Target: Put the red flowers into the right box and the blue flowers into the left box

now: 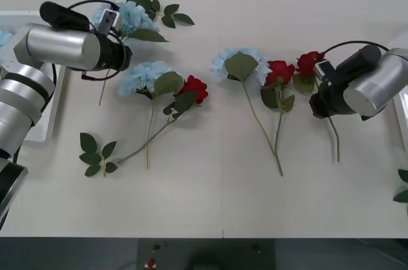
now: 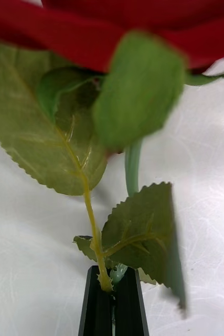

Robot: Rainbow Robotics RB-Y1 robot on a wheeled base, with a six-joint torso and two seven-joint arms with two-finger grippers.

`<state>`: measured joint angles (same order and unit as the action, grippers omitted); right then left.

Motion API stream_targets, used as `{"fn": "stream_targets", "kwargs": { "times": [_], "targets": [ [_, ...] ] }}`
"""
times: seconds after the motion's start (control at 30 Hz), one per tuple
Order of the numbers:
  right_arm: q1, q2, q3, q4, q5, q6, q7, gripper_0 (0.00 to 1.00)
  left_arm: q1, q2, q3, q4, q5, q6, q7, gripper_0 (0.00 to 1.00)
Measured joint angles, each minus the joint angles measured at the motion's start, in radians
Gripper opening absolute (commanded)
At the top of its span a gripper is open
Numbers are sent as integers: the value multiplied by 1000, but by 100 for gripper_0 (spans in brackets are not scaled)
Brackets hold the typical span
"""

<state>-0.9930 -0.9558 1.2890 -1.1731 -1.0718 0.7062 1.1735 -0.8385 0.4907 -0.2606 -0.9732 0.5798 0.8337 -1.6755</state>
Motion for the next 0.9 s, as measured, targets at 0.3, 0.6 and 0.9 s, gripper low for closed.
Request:
{"fn": "stream_targets", "kwargs": {
  "times": [0.3, 0.6, 0.9],
  "targets": [
    [-147, -74, -2, 28, -201, 73, 1, 0, 0, 120, 275, -296, 8, 330, 0, 0],
    [-207, -252, -121, 84, -233, 167, 252, 0, 1, 265, 493, -320, 46, 499, -26, 0],
    [-207, -236, -93, 421, -221, 108, 460, 0, 172, 444, 473, -321, 179, 413, -65, 0]
  ]
}}
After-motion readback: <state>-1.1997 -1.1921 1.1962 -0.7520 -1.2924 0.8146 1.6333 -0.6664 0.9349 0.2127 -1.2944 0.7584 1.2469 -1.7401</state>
